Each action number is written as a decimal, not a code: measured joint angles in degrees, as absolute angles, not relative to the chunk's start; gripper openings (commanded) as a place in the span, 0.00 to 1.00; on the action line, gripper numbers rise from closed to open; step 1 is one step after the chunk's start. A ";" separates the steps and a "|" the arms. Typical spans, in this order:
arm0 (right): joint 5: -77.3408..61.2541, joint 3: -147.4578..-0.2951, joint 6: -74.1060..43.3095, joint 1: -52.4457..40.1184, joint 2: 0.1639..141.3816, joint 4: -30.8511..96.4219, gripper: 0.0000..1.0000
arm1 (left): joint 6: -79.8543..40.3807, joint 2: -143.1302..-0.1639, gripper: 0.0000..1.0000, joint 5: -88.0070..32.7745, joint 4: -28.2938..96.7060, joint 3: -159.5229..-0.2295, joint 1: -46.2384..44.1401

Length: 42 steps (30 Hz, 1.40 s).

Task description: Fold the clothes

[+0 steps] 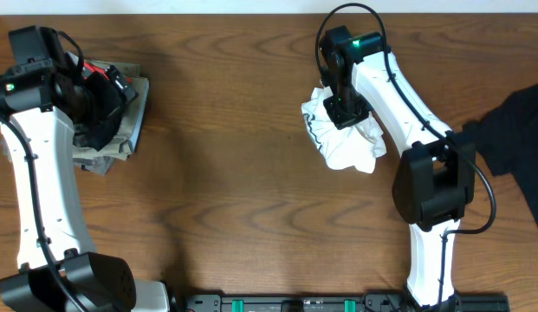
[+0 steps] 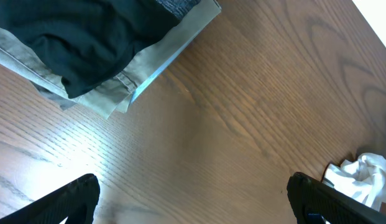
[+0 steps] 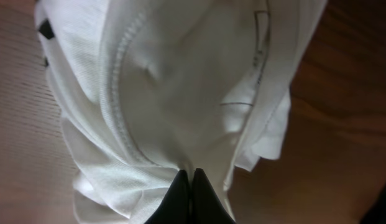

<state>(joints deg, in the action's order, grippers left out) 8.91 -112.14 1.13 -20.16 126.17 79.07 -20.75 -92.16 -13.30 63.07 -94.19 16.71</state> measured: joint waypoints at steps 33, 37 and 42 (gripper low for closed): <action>4.27 -109.03 -5.21 -12.14 126.17 75.55 0.33 | -20.75 -92.16 0.98 -13.30 63.09 -94.19 16.71; 3.66 -109.03 -4.54 -12.14 126.21 73.65 0.31 | -20.75 -92.16 0.98 -13.30 63.07 -94.19 16.71; 3.29 -109.03 -3.92 -12.12 127.74 72.23 0.27 | -20.75 -92.16 0.98 -13.30 63.09 -94.19 16.71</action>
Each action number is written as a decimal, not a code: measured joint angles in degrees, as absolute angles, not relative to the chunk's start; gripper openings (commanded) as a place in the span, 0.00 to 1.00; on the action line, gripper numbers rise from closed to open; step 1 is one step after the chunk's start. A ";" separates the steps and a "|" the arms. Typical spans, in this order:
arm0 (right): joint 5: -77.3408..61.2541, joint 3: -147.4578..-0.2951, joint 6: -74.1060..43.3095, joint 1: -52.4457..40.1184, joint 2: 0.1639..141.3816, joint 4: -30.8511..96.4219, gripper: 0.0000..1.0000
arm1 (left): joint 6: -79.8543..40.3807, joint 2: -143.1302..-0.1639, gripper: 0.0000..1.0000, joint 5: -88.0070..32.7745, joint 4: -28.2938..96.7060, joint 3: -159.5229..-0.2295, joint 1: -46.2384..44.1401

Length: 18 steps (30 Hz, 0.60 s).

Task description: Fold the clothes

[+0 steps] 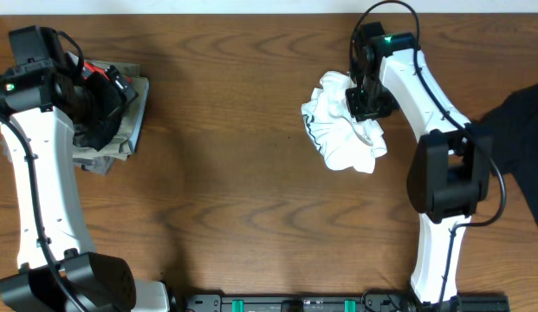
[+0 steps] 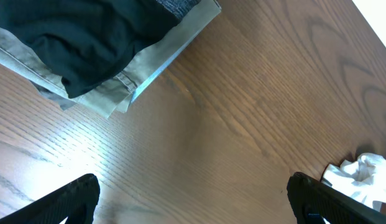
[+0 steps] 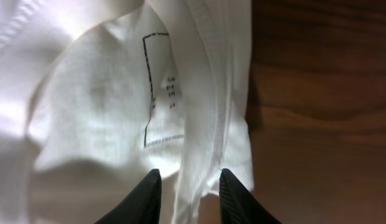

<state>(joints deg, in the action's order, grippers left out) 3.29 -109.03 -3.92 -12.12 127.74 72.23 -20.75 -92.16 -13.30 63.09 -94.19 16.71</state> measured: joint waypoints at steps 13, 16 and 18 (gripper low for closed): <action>4.95 -109.06 -4.10 -12.14 132.55 67.35 0.01 | -20.75 -92.16 0.98 -13.30 63.07 -94.19 16.71; 6.96 -109.10 -4.32 -12.14 132.55 67.35 0.01 | -20.75 -92.16 0.98 -13.30 63.02 -94.19 16.71; 8.75 -109.23 -4.40 -12.14 132.55 67.40 0.01 | -20.75 -92.16 0.98 -13.30 62.94 -94.19 16.71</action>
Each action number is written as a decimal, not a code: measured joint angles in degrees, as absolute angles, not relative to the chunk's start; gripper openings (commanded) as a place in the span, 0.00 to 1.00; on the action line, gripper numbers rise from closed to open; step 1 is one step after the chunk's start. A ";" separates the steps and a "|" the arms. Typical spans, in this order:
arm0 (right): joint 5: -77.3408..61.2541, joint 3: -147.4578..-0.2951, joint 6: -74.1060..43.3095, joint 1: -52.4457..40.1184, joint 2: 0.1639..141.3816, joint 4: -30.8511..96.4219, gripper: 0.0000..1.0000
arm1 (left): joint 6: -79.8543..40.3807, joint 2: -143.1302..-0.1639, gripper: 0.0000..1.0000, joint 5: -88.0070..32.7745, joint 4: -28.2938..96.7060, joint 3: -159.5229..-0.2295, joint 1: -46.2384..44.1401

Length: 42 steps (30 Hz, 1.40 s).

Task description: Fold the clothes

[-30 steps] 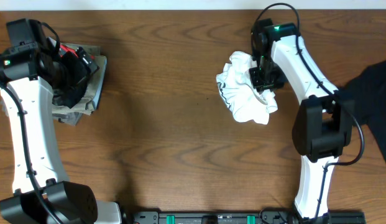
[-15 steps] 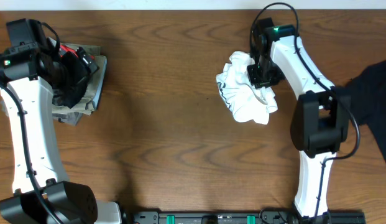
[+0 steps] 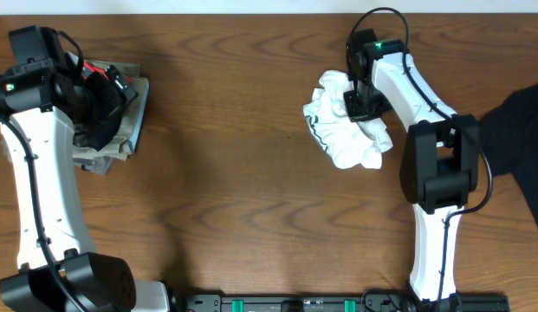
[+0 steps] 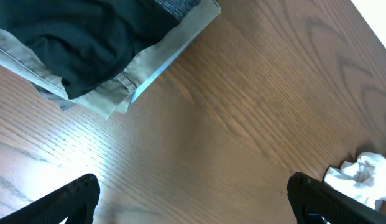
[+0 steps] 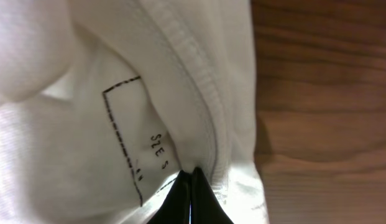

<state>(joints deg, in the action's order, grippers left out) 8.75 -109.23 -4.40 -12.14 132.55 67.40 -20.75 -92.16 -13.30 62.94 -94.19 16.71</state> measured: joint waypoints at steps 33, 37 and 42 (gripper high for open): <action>30.17 -116.22 -7.03 -10.28 132.55 68.16 0.01 | -19.64 -92.16 0.98 -13.30 62.83 -94.19 16.71; 29.15 -116.49 -7.25 -10.07 132.55 69.52 0.02 | -19.46 -92.16 0.98 -13.30 62.83 -94.19 16.73; 16.51 -118.83 -3.99 -10.48 132.55 70.74 0.25 | -19.46 -92.16 0.98 -13.30 62.85 -94.19 16.71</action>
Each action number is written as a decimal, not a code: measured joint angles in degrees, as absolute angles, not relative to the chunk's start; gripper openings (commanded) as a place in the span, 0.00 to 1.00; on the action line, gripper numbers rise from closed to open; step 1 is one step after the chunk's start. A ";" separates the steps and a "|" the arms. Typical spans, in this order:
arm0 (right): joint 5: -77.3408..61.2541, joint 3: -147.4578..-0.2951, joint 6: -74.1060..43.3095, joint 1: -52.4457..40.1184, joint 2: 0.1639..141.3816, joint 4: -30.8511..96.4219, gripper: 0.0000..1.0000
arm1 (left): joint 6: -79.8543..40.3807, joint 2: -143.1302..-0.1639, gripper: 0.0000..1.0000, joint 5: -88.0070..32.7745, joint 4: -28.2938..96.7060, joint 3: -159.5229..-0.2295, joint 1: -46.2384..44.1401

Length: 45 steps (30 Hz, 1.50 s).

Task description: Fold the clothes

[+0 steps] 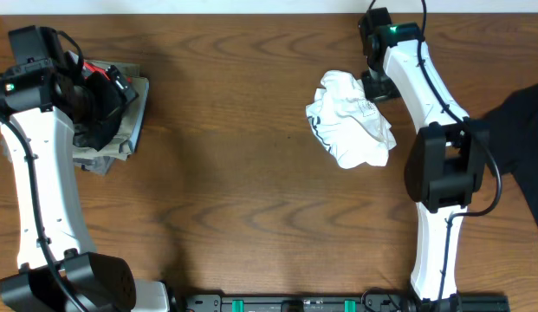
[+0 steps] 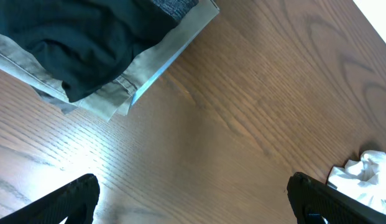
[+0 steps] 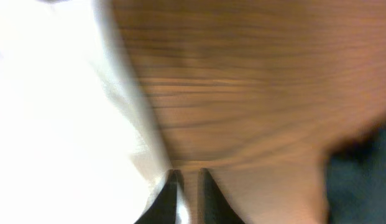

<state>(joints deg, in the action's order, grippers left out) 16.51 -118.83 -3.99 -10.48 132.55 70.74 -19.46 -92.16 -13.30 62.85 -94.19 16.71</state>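
Note:
A crumpled white shirt (image 1: 351,120) lies on the wooden table right of centre; it also shows in the left wrist view (image 2: 367,173) and as a blurred white mass (image 3: 56,93) in the right wrist view. My right gripper (image 1: 377,87) (image 3: 188,190) is at the shirt's upper right edge. Its fingers stand a narrow gap apart with bare wood between them, and the cloth lies just left of them. My left gripper (image 2: 196,211) hangs wide open over bare table, beside a stack of folded clothes (image 1: 121,121) (image 2: 87,43).
A dark garment (image 1: 520,130) lies at the table's right edge and shows blurred at the right of the right wrist view (image 3: 379,168). The folded stack, dark cloth on khaki, sits at the far left. Bare wood (image 1: 225,156) spans the middle.
My right gripper was shut on the shirt's collar seam by the size label. Now it stands slightly open at the shirt's upper right edge, farther back. The shirt is a little more spread. The left arm is unmoved.
My right gripper was first shut on the shirt's middle. Then it was open over the label at the shirt's right side, then shut on the collar seam. Now it is released at the edge. The shirt has shifted slightly right. The left arm stayed still.

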 measured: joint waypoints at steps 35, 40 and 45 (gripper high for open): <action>-15.55 -116.64 3.29 -11.00 132.49 72.58 0.32 | -19.46 -92.16 0.98 -13.30 62.85 -94.19 16.71; -16.51 -112.92 2.59 -11.00 132.49 69.54 0.19 | -19.46 -92.16 0.98 -13.30 62.85 -94.19 16.73; -17.15 -112.29 1.52 -11.00 132.49 67.07 0.05 | -19.46 -92.16 0.98 -13.30 62.85 -94.19 16.71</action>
<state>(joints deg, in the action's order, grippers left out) -17.15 -112.29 1.52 -11.00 132.49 67.07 -19.46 -92.16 -13.30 62.85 -94.19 16.71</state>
